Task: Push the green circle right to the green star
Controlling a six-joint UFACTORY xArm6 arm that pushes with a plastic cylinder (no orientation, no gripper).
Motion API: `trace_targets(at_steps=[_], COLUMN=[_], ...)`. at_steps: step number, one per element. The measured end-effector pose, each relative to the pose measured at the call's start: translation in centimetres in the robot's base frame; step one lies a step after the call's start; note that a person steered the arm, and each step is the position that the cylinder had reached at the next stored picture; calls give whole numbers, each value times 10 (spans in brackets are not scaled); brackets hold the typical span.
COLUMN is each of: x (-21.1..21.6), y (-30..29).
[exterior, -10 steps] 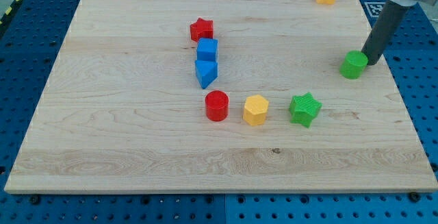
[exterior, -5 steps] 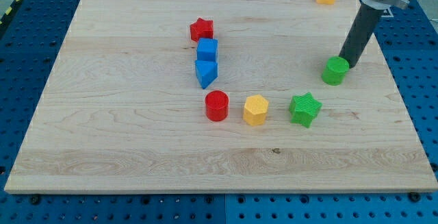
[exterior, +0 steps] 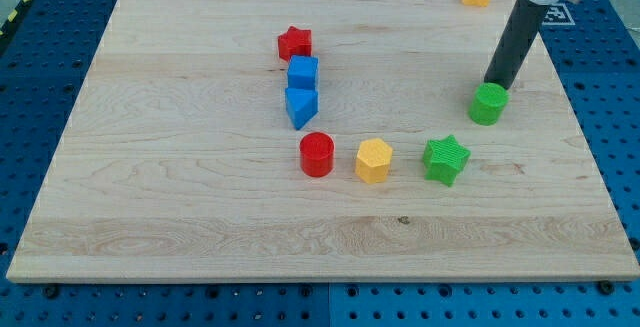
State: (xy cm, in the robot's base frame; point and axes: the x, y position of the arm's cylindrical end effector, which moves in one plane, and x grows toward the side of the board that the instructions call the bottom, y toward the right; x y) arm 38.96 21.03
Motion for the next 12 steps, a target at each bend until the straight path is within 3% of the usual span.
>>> trace_targets(at_steps=[3, 7, 9, 10, 12], x=[12, 88, 98, 72, -76], y=[-10, -10, -12, -12, 32])
